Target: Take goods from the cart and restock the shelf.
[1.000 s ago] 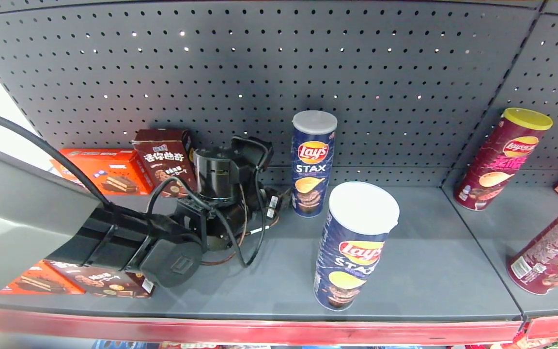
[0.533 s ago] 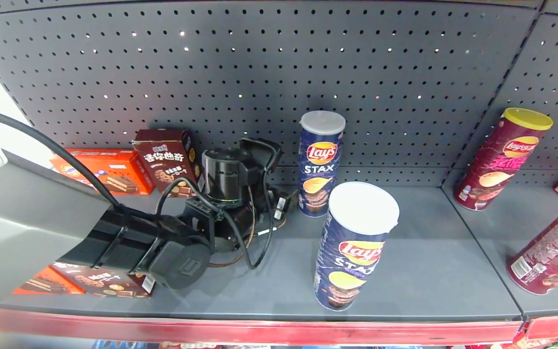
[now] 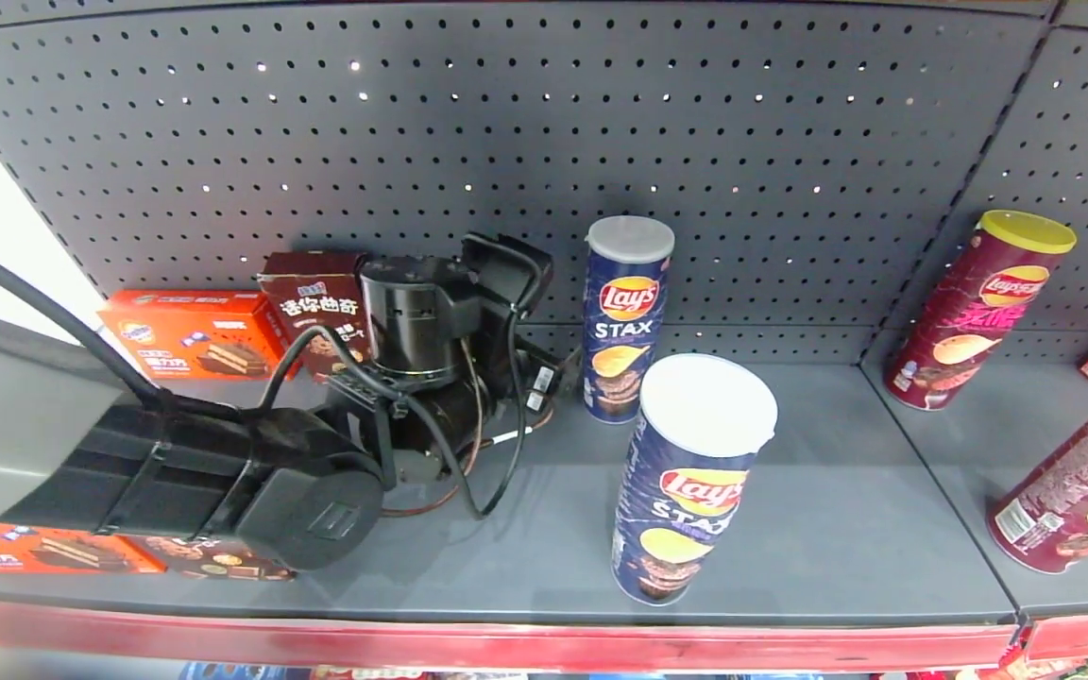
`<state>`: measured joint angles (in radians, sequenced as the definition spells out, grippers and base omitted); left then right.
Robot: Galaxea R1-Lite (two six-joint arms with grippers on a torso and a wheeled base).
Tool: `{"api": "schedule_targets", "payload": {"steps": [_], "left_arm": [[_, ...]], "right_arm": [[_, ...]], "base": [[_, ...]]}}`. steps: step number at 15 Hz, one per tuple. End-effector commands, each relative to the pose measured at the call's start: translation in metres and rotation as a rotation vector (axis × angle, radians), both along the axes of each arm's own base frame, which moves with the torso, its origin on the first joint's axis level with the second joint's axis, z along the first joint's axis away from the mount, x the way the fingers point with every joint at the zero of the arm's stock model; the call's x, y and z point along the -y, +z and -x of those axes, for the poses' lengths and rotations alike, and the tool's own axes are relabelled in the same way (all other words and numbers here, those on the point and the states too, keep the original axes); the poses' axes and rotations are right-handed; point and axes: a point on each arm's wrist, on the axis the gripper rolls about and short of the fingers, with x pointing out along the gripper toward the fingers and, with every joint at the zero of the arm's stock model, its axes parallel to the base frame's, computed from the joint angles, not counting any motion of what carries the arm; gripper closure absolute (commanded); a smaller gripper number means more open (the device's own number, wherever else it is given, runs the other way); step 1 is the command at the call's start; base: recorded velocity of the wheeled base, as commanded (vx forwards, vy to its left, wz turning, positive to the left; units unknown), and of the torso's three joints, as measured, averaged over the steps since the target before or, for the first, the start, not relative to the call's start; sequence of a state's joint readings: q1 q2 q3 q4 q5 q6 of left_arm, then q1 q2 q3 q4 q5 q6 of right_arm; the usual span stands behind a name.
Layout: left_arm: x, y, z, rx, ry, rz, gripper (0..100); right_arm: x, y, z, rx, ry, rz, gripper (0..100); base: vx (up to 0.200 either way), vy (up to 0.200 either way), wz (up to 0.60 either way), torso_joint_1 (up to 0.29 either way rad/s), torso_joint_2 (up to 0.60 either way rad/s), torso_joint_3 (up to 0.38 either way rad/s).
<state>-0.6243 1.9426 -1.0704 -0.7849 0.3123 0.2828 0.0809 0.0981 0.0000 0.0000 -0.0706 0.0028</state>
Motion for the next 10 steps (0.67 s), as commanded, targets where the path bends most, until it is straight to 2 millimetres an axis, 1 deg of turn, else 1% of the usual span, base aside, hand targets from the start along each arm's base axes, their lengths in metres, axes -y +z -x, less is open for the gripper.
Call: {"api": "schedule_targets", "payload": {"steps": [1,2,3,4,5,7,10], "left_arm": [[-0.009,0.026,0.022,0.059,0.012,-0.002,0],[-0.009,0.026,0.029,0.057,0.012,-0.005,0],[-0.010,0.024,0.038,0.054,0.049,-0.009,0],[-0.010,0.025,0.042,0.058,0.064,-0.006,0],[-0.011,0.023,0.054,0.074,0.082,0.018,0],[-0.017,0.023,0.059,0.080,0.087,0.022,0],[-0.026,0.030,0.056,0.102,0.113,0.040,0]], "right_arm": [[0.000,0.000,0.000,-0.002,0.000,0.000,0],[0.000,0.000,0.000,-0.002,0.000,0.000,0],[0.000,0.000,0.000,-0.002,0.000,0.000,0],[0.000,0.000,0.000,-0.002,0.000,0.000,0],[0.000,0.000,0.000,-0.002,0.000,0.000,0],[0.000,0.000,0.000,-0.002,0.007,0.002,0],[-0.001,0.000,0.000,0.005,0.061,0.020,0]], "base": [[0.000,0.000,0.00,0.000,0.00,0.000],[0.000,0.000,0.00,0.000,0.00,0.000],[0.000,0.000,0.00,0.000,0.00,0.000],[0.000,0.000,0.00,0.000,0.00,0.000],[0.000,0.000,0.00,0.000,0.00,0.000],[0.000,0.000,0.00,0.000,0.00,0.000],[0.000,0.000,0.00,0.000,0.00,0.000]]}}
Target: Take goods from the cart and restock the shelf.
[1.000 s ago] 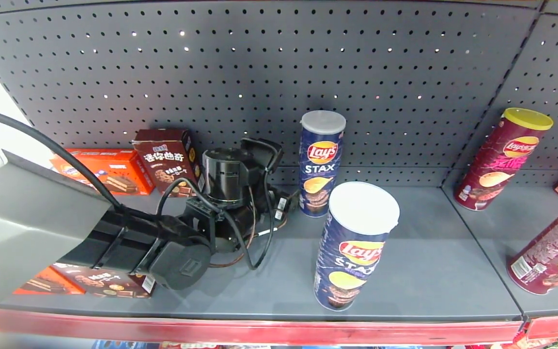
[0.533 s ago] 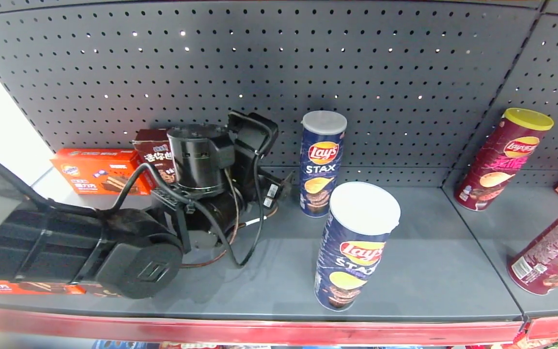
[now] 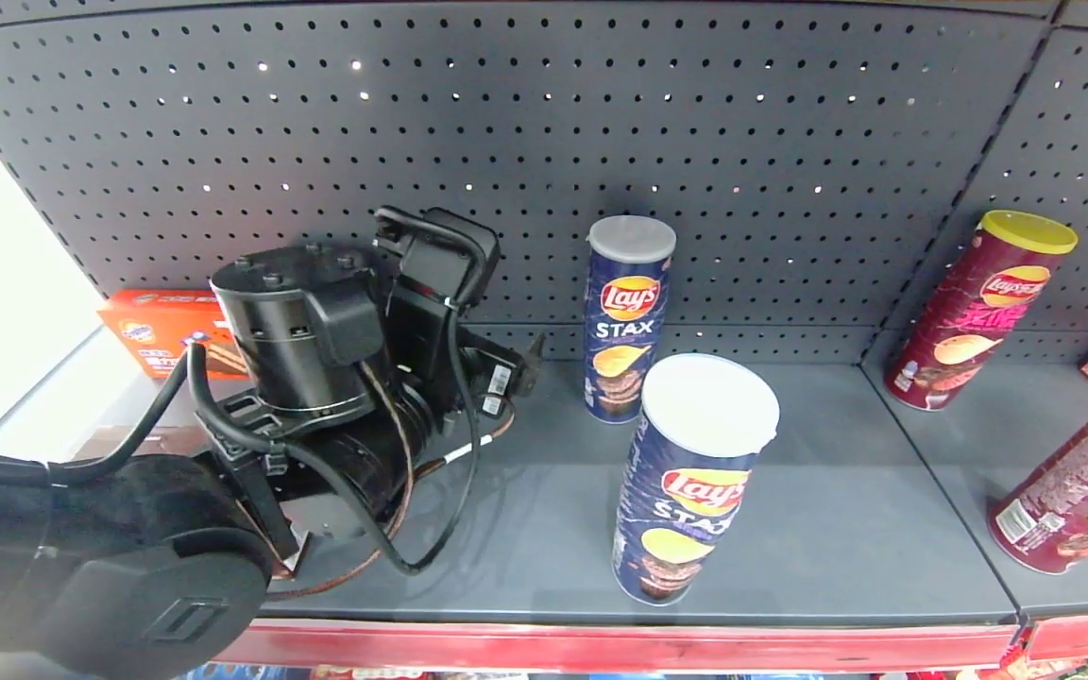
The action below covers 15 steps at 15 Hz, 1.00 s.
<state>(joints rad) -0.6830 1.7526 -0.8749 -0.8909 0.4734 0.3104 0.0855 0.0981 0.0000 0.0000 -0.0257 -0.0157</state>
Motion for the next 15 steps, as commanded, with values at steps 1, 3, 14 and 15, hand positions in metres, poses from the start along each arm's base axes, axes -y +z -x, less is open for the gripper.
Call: {"api": "schedule_targets", "payload": {"steps": [1,3,14,15], "left_arm": [[-0.008,0.007,0.001,0.023,0.016,0.019,0],[-0.011,0.009,-0.001,0.031,0.027,0.025,0],[-0.037,0.017,-0.009,0.011,0.052,0.002,0],[-0.040,0.018,-0.012,-0.007,0.039,-0.010,0]], "right_arm": [[-0.001,0.000,0.000,0.010,0.034,0.031,0],[-0.001,0.001,0.000,0.015,0.059,0.033,0],[-0.050,0.117,-0.095,-0.229,0.638,0.160,0],[-0.054,0.115,-0.101,-0.248,0.654,0.166,0]], "base": [[0.000,0.000,0.00,0.000,0.00,0.000],[0.000,0.000,0.00,0.000,0.00,0.000],[0.000,0.000,0.00,0.000,0.00,0.000],[0.000,0.000,0.00,0.000,0.00,0.000]]}}
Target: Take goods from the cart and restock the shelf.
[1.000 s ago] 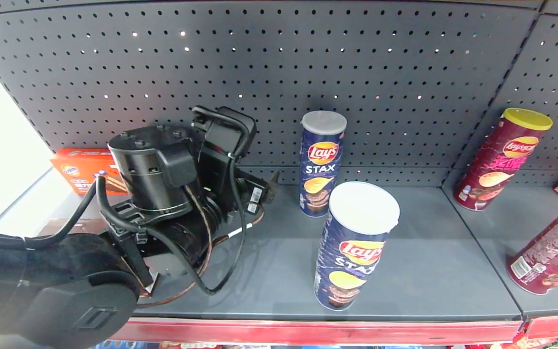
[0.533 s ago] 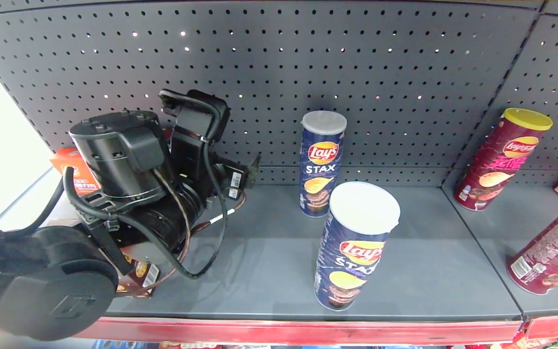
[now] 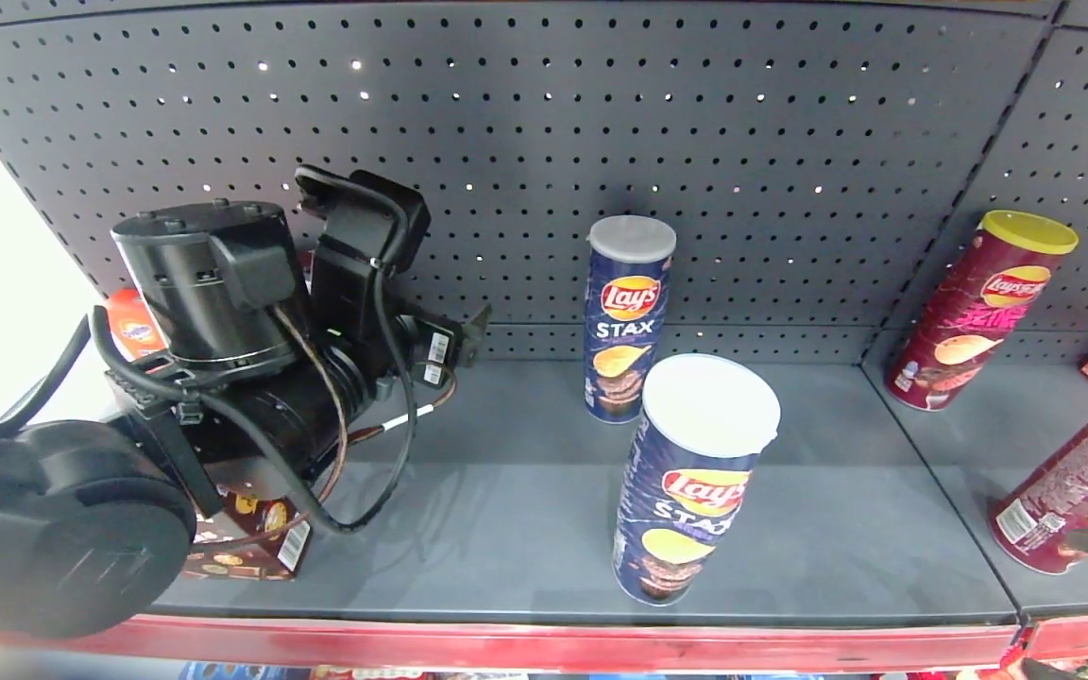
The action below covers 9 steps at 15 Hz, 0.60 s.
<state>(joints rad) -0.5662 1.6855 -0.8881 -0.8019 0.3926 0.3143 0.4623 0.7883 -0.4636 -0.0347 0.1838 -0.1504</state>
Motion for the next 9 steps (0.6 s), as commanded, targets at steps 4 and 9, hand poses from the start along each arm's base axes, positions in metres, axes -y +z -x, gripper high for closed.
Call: {"api": "schedule_targets", "payload": {"steps": [4,9], "left_arm": [[-0.009,0.012,-0.010,-0.022,-0.015,-0.013,0],[-0.010,0.008,-0.007,-0.063,-0.024,-0.036,0]], "right_arm": [[-0.035,-0.010,-0.048,-0.085,0.046,0.064,0],[-0.063,-0.015,-0.076,-0.076,0.031,0.091,0]], "base": [[0.000,0.000,0.00,0.000,0.00,0.000],[0.000,0.000,0.00,0.000,0.00,0.000]]}}
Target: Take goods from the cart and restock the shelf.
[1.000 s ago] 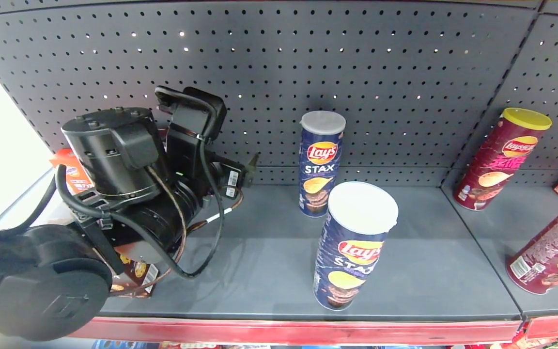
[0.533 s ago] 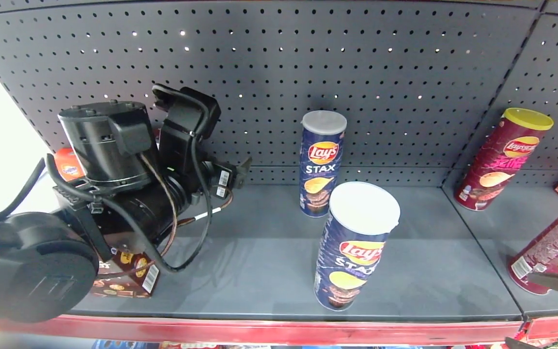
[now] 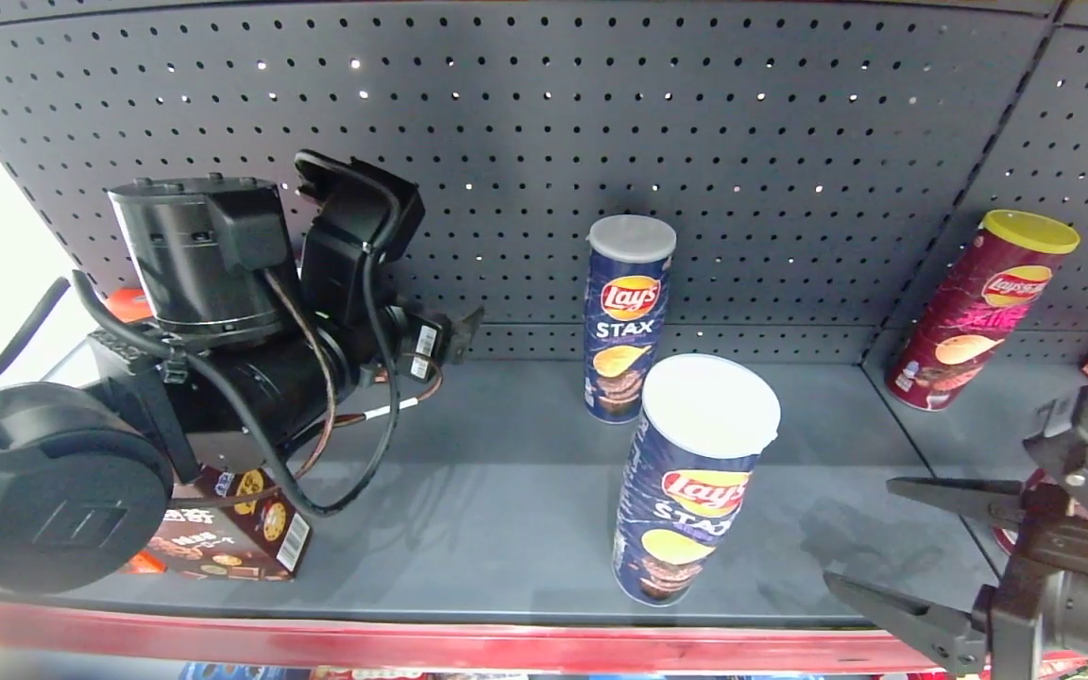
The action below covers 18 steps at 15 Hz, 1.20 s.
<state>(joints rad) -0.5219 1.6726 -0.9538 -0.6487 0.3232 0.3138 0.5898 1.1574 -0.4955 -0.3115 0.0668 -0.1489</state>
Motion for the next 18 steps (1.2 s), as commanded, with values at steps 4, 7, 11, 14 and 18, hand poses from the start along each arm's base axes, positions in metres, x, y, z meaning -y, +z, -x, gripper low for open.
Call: {"api": "schedule_targets", "payload": {"steps": [4,7,11,14,18], "left_arm": [[-0.006,0.001,-0.003,0.006,0.024,0.007,0],[-0.011,0.001,-0.005,0.006,0.039,0.007,0],[-0.010,0.001,-0.007,0.020,0.039,0.015,0],[-0.009,0.001,-0.008,0.023,0.041,0.017,0],[-0.014,0.000,-0.010,0.029,0.056,0.020,0]], "right_arm": [[-0.021,-0.008,-0.026,-0.057,-0.014,0.054,0],[-0.030,-0.006,-0.038,-0.065,-0.016,0.062,0],[-0.039,-0.004,-0.050,-0.065,-0.012,0.064,0],[-0.044,-0.005,-0.055,-0.069,-0.006,0.068,0],[-0.052,-0.008,-0.058,-0.082,0.014,0.079,0]], "base": [[0.000,0.000,0.00,0.000,0.00,0.000],[0.000,0.000,0.00,0.000,0.00,0.000],[0.000,0.000,0.00,0.000,0.00,0.000],[0.000,0.000,0.00,0.000,0.00,0.000],[0.000,0.000,0.00,0.000,0.00,0.000]]}}
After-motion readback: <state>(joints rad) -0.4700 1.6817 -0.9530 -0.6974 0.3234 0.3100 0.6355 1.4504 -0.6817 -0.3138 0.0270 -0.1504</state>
